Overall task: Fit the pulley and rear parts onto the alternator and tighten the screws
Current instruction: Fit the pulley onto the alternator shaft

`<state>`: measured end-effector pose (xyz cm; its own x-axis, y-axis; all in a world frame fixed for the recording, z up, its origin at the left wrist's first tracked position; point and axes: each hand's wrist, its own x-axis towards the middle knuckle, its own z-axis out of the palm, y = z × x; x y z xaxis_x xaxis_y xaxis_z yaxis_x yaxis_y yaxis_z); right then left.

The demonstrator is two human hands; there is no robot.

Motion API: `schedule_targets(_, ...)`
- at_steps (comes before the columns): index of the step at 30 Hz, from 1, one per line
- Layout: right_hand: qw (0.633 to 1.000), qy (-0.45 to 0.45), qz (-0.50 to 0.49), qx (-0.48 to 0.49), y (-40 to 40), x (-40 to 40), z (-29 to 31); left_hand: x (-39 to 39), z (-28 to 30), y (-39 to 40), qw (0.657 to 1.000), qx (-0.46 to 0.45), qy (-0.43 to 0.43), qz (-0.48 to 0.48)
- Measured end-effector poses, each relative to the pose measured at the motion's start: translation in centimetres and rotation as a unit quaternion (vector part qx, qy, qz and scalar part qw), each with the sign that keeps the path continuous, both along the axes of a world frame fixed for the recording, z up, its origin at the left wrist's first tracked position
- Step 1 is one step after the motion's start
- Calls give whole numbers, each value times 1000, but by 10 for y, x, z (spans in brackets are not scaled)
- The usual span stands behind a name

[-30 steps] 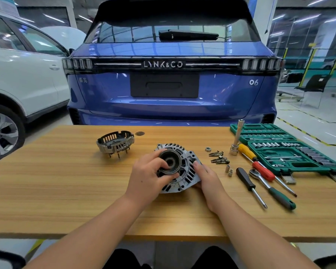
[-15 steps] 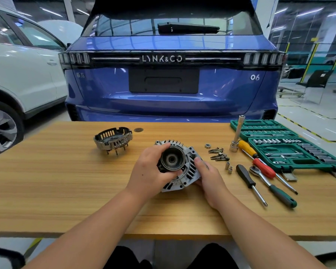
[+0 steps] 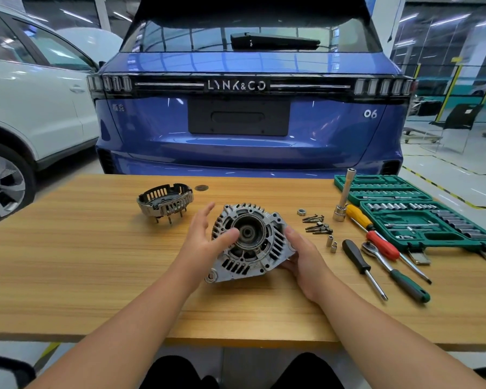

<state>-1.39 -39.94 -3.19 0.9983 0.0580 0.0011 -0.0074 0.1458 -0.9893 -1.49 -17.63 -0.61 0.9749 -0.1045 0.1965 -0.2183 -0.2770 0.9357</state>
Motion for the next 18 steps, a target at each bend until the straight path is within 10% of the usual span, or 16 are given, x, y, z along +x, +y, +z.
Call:
schedule_targets(7, 956, 16, 133, -260, -5, 26, 56, 17, -5, 9, 973, -107, 180, -102)
schedule_targets(18, 963, 62, 153, -212, -2, 35, 60, 22, -8, -1, 969, -180, 153, -71)
